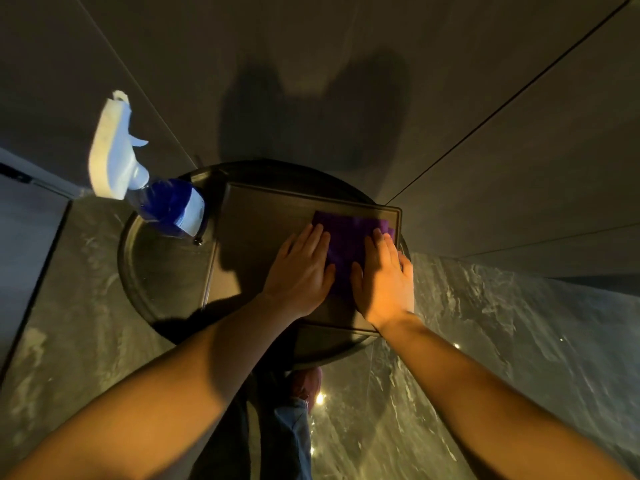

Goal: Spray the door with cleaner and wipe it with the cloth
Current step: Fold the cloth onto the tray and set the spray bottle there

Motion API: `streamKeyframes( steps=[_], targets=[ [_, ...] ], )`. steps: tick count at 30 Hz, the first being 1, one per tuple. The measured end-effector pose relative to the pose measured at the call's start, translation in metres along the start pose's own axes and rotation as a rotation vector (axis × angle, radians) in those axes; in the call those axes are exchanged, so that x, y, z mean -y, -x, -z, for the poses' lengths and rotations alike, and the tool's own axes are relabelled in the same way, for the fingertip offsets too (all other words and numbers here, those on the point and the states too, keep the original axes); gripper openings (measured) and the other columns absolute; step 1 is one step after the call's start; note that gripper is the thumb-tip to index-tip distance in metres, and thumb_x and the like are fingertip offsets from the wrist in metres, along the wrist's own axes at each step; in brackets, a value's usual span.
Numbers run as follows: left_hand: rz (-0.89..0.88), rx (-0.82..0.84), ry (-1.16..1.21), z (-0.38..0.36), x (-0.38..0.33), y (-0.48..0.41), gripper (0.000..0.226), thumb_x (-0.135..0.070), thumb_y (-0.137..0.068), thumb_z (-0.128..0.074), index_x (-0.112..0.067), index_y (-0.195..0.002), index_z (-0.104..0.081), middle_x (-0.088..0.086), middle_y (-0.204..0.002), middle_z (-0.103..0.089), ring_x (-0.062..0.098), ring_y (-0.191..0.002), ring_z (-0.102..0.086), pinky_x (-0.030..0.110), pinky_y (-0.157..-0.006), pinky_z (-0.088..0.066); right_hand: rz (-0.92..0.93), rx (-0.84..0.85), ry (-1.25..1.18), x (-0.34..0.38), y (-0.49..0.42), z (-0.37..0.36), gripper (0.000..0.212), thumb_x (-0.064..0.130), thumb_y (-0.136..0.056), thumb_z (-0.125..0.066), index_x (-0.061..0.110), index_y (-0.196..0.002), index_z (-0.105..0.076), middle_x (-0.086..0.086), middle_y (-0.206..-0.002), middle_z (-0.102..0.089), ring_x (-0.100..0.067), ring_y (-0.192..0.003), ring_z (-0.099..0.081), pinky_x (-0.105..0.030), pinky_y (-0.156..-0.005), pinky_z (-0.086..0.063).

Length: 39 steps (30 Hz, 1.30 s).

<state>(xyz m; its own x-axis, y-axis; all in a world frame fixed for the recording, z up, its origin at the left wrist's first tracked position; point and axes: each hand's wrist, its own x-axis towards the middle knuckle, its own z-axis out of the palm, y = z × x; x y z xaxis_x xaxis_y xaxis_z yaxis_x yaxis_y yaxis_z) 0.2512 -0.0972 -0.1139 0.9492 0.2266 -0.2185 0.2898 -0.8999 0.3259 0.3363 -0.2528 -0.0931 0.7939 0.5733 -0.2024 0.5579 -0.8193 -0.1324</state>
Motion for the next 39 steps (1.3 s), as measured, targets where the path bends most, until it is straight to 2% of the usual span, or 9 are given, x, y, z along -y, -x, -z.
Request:
streamKeyframes(
  steps=[6,10,14,18,21,24,28,33,39],
  targets=[
    [0.146,-0.082,0.135,0.022,0.019,0.039,0.052,-0.038,-0.1,-0.039,-0.011,-0.143,-0.049,0.01,-0.143,-0.055,0.026,-0.132,-0.051,0.044,-0.104,-0.044,0.096,-0.004,0.011,0.026,0.006,0.012,0.045,0.036,-0.097,-0.054,0.011,-0.134,-0.059,-0.01,-0.136,-0.061,-0.032,-0.121,-0.058,-0.045,-0.092,-0.047],
    [0.263,-0.118,0.153,0.034,0.043,0.07,0.046,-0.036,-0.098,-0.04,-0.013,-0.134,-0.058,0.007,-0.128,-0.065,0.024,-0.117,-0.061,0.043,-0.097,-0.049,0.14,0.036,0.025,0.055,0.008,0.027,0.037,0.04,-0.098,-0.049,0.02,-0.127,-0.059,-0.003,-0.127,-0.063,-0.028,-0.113,-0.059,-0.042,-0.088,-0.047],
    [0.362,-0.141,0.103,0.042,0.076,0.104,0.034,-0.033,-0.096,-0.048,-0.014,-0.117,-0.066,0.007,-0.112,-0.068,0.026,-0.102,-0.065,0.042,-0.087,-0.051,0.16,0.066,-0.069,0.088,0.008,0.026,0.038,0.039,-0.095,-0.047,0.015,-0.119,-0.063,-0.008,-0.116,-0.065,-0.033,-0.105,-0.061,-0.045,-0.086,-0.052],
    [0.438,-0.154,0.076,0.042,0.119,0.134,0.03,-0.031,-0.092,-0.056,-0.011,-0.112,-0.066,0.011,-0.104,-0.07,0.032,-0.097,-0.065,0.045,-0.081,-0.053,0.156,0.01,-0.235,0.134,0.005,0.025,0.02,0.021,-0.089,-0.066,0.002,-0.097,-0.066,-0.021,-0.101,-0.067,-0.042,-0.093,-0.062,-0.044,-0.076,-0.05],
    [0.458,-0.171,0.085,0.042,0.151,0.148,0.032,-0.03,-0.092,-0.059,-0.011,-0.117,-0.064,0.011,-0.106,-0.068,0.03,-0.098,-0.065,0.043,-0.08,-0.055,0.161,-0.022,-0.341,0.173,-0.002,0.027,0.025,0.025,-0.087,-0.062,0.003,-0.099,-0.065,-0.021,-0.1,-0.066,-0.043,-0.091,-0.062,-0.044,-0.075,-0.049],
    [0.457,-0.157,0.071,0.039,0.175,0.156,0.042,-0.036,-0.094,-0.057,-0.012,-0.128,-0.059,0.01,-0.123,-0.063,0.025,-0.11,-0.062,0.037,-0.087,-0.054,0.223,-0.006,-0.283,0.205,-0.011,0.038,0.03,0.036,-0.091,-0.056,0.012,-0.11,-0.061,-0.016,-0.112,-0.065,-0.04,-0.101,-0.06,-0.048,-0.082,-0.051],
    [0.435,-0.125,0.128,0.03,0.196,0.157,0.054,-0.04,-0.095,-0.055,-0.013,-0.141,-0.05,0.011,-0.145,-0.051,0.027,-0.131,-0.051,0.042,-0.102,-0.051,0.238,-0.029,-0.455,0.245,-0.022,0.057,0.057,0.036,-0.089,-0.07,0.014,-0.138,-0.051,-0.011,-0.132,-0.061,-0.032,-0.119,-0.058,-0.046,-0.096,-0.051],
    [0.345,-0.058,0.106,0.024,0.21,0.157,0.066,-0.046,-0.095,-0.055,-0.012,-0.15,-0.039,0.013,-0.159,-0.037,0.029,-0.145,-0.038,0.048,-0.111,-0.044,0.224,-0.045,-0.628,0.279,-0.043,0.063,0.048,0.039,-0.081,-0.076,0.02,-0.119,-0.053,-0.002,-0.11,-0.064,-0.022,-0.097,-0.063,-0.046,-0.08,-0.056],
    [0.293,-0.086,0.099,0.02,0.216,0.16,0.068,-0.042,-0.09,-0.066,-0.01,-0.146,-0.045,0.016,-0.155,-0.042,0.032,-0.141,-0.045,0.046,-0.108,-0.044,0.181,0.039,-0.756,0.292,-0.05,0.056,0.044,0.042,-0.086,-0.074,0.024,-0.121,-0.054,0.002,-0.11,-0.067,-0.015,-0.1,-0.064,-0.046,-0.084,-0.057]
  ],
)
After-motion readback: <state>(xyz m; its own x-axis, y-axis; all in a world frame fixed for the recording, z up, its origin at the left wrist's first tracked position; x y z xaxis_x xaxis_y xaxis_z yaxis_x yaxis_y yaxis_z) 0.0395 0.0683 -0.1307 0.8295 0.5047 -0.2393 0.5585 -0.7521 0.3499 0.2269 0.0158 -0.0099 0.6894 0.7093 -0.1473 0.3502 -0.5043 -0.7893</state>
